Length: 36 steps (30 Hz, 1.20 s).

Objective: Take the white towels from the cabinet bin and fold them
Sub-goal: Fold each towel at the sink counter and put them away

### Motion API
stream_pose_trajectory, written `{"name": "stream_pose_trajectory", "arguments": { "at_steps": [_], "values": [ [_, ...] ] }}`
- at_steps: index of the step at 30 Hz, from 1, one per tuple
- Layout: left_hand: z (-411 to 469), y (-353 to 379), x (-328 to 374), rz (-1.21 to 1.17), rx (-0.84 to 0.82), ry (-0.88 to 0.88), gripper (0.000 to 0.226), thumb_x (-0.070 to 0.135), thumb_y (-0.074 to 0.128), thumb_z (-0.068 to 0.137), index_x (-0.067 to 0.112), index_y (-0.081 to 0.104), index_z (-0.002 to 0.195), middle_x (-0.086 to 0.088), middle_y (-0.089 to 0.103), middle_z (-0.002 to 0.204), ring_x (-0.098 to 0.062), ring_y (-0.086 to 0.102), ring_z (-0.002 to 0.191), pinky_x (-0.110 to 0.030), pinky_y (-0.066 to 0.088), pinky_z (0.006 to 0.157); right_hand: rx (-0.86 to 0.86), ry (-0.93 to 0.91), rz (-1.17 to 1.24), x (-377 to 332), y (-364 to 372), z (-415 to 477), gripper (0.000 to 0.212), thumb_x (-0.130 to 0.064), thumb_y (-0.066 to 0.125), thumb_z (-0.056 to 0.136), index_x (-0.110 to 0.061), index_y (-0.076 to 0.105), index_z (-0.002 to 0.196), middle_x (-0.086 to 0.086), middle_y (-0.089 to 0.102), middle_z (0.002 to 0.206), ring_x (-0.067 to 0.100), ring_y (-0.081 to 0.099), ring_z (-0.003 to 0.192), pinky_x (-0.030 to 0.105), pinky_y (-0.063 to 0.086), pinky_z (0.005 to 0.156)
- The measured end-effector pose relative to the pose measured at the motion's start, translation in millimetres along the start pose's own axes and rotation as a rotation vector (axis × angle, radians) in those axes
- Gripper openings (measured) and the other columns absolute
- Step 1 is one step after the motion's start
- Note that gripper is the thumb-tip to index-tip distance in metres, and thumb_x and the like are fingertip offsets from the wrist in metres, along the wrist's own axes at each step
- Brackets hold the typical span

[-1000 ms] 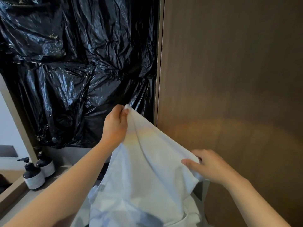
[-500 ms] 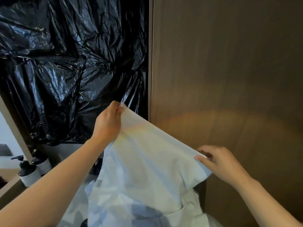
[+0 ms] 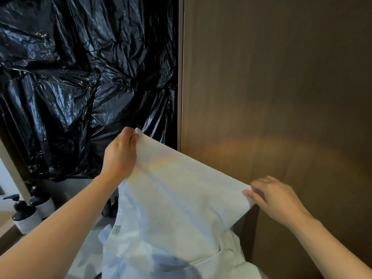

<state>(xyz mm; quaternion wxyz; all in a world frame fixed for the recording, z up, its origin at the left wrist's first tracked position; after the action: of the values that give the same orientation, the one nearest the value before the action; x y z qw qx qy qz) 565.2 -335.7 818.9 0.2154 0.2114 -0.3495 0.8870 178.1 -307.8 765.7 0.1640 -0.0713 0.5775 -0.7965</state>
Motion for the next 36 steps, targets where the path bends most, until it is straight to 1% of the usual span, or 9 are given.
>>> {"name": "stream_pose_trajectory", "arguments": {
  "at_steps": [2, 5, 11, 18, 24, 29, 31, 33, 36],
  "values": [
    [3.9, -3.9, -0.9, -0.009, 0.037, 0.002, 0.02, 0.025, 0.034, 0.104, 0.013, 0.049, 0.1, -0.009, 0.059, 0.078, -0.028, 0.055, 0.068, -0.048, 0.047, 0.064, 0.034, 0.011, -0.047, -1.0, -14.8, 11.2, 0.026, -0.054, 0.039, 0.096, -0.035, 0.049, 0.082, -0.013, 0.054, 0.079, 0.002, 0.053, 0.068, 0.014, 0.04, 0.06],
    [9.3, -12.4, -0.4, -0.049, 0.132, -0.008, 0.022, 0.023, 0.035, 0.104, 0.007, 0.049, 0.098, -0.012, 0.058, 0.078, -0.031, 0.052, 0.069, -0.047, 0.044, 0.063, 0.101, 0.042, -0.057, -7.9, -49.0, 34.0, 0.028, -0.048, 0.043, 0.098, -0.034, 0.038, 0.074, -0.014, 0.048, 0.073, 0.003, 0.05, 0.062, 0.015, 0.031, 0.052],
    [14.1, -22.7, -0.3, -0.133, 0.295, -0.08, 0.017, 0.019, 0.037, 0.103, 0.007, 0.047, 0.097, -0.001, 0.049, 0.068, -0.022, 0.043, 0.059, -0.038, 0.03, 0.053, 0.389, -0.019, -0.045, -27.3, -117.4, 81.4, 0.026, -0.047, 0.046, 0.097, -0.023, 0.053, 0.088, -0.007, 0.057, 0.076, 0.008, 0.057, 0.066, 0.029, 0.055, 0.06],
    [29.8, -31.2, 14.7, -0.333, 0.367, -0.251, 0.03, 0.026, 0.034, 0.105, 0.004, 0.047, 0.088, -0.005, 0.045, 0.066, -0.019, 0.04, 0.058, -0.033, 0.026, 0.051, 0.477, -0.157, -0.035, -34.4, -149.3, 95.7, 0.023, -0.041, 0.049, 0.095, -0.022, 0.057, 0.084, -0.006, 0.059, 0.081, 0.01, 0.06, 0.07, 0.023, 0.051, 0.058],
    [36.3, -33.1, 25.6, -0.411, 0.37, -0.335, 0.031, 0.029, 0.034, 0.105, 0.006, 0.05, 0.091, 0.0, 0.045, 0.069, -0.012, 0.04, 0.059, -0.026, 0.029, 0.051, 0.584, -0.134, -0.033, -16.9, -128.8, 96.3, 0.023, -0.034, 0.067, 0.088, -0.018, 0.058, 0.075, -0.004, 0.051, 0.072, 0.011, 0.05, 0.062, 0.016, 0.032, 0.054],
    [34.3, -31.2, 32.2, -0.379, 0.342, -0.207, 0.032, 0.028, 0.036, 0.104, 0.004, 0.049, 0.088, -0.001, 0.045, 0.067, -0.014, 0.039, 0.058, -0.03, 0.029, 0.052, 0.564, 0.011, -0.104, -10.2, -112.0, 95.6, 0.023, -0.036, 0.072, 0.085, -0.014, 0.065, 0.086, 0.001, 0.061, 0.074, 0.02, 0.056, 0.068, 0.025, 0.039, 0.055],
    [30.3, -29.8, 35.7, -0.371, 0.322, -0.156, 0.031, 0.027, 0.038, 0.104, 0.004, 0.049, 0.086, -0.001, 0.046, 0.066, -0.012, 0.039, 0.057, -0.029, 0.029, 0.052, 0.498, 0.073, -0.163, -10.4, -104.7, 93.2, 0.027, -0.036, 0.074, 0.085, -0.012, 0.071, 0.097, 0.007, 0.068, 0.083, 0.027, 0.063, 0.08, 0.032, 0.047, 0.064],
    [26.5, -28.6, 43.6, -0.373, 0.3, -0.096, 0.028, 0.026, 0.041, 0.103, 0.008, 0.05, 0.083, 0.0, 0.047, 0.064, -0.008, 0.04, 0.054, -0.026, 0.03, 0.052, 0.392, 0.115, -0.206, -14.7, -97.3, 89.6, 0.023, -0.038, 0.072, 0.087, -0.016, 0.073, 0.091, 0.005, 0.066, 0.085, 0.026, 0.062, 0.086, 0.033, 0.047, 0.073],
    [18.8, -25.7, 59.9, -0.315, 0.178, 0.037, 0.021, 0.027, 0.049, 0.099, 0.014, 0.058, 0.085, -0.002, 0.055, 0.064, -0.01, 0.051, 0.059, -0.021, 0.036, 0.051, 0.242, 0.143, -0.035, -34.5, -87.7, 81.5, 0.026, -0.045, 0.066, 0.088, -0.023, 0.071, 0.101, 0.001, 0.061, 0.104, 0.022, 0.057, 0.106, 0.032, 0.047, 0.084]
  ]
}}
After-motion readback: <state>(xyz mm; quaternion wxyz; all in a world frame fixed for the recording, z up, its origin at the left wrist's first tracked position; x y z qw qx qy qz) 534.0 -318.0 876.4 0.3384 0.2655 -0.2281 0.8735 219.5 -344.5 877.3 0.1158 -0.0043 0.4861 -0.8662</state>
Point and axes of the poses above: each hand's wrist, its own z-axis towards the middle knuckle, its own y-axis out of the palm, x = y × z, the point moved 1 cm from there along z, towards the middle knuckle
